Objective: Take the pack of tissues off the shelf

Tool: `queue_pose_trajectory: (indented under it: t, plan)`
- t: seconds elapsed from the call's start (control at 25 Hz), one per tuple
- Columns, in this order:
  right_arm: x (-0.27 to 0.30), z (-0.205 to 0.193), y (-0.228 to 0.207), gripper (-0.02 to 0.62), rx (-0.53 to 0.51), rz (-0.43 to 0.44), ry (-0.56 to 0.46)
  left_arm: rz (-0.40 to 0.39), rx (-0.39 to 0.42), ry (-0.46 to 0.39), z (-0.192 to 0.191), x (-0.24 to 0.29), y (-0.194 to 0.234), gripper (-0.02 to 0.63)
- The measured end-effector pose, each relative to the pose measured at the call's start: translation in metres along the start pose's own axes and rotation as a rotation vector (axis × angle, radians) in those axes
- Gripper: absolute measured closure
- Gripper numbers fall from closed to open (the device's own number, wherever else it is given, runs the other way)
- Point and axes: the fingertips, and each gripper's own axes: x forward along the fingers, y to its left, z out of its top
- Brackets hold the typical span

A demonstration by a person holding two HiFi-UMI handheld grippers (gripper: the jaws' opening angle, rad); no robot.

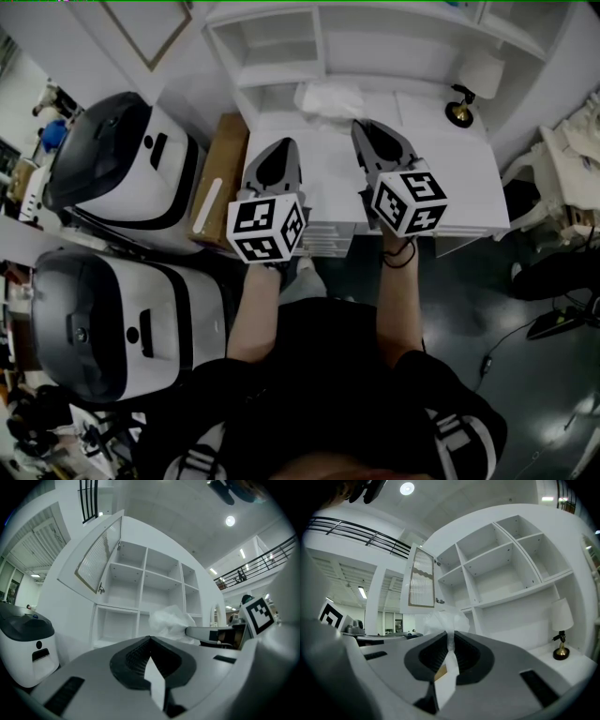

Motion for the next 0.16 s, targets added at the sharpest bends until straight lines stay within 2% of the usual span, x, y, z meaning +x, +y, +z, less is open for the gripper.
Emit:
queue_pose_trajectory:
  t: [0.16]
  plan:
    - [0.0022, 0.0009, 0.0015, 0.551, -0.001, -0.001, -0.002, -0.004, -0.003, 0.001, -0.0001, -0.0008, 0.0021, 0.597]
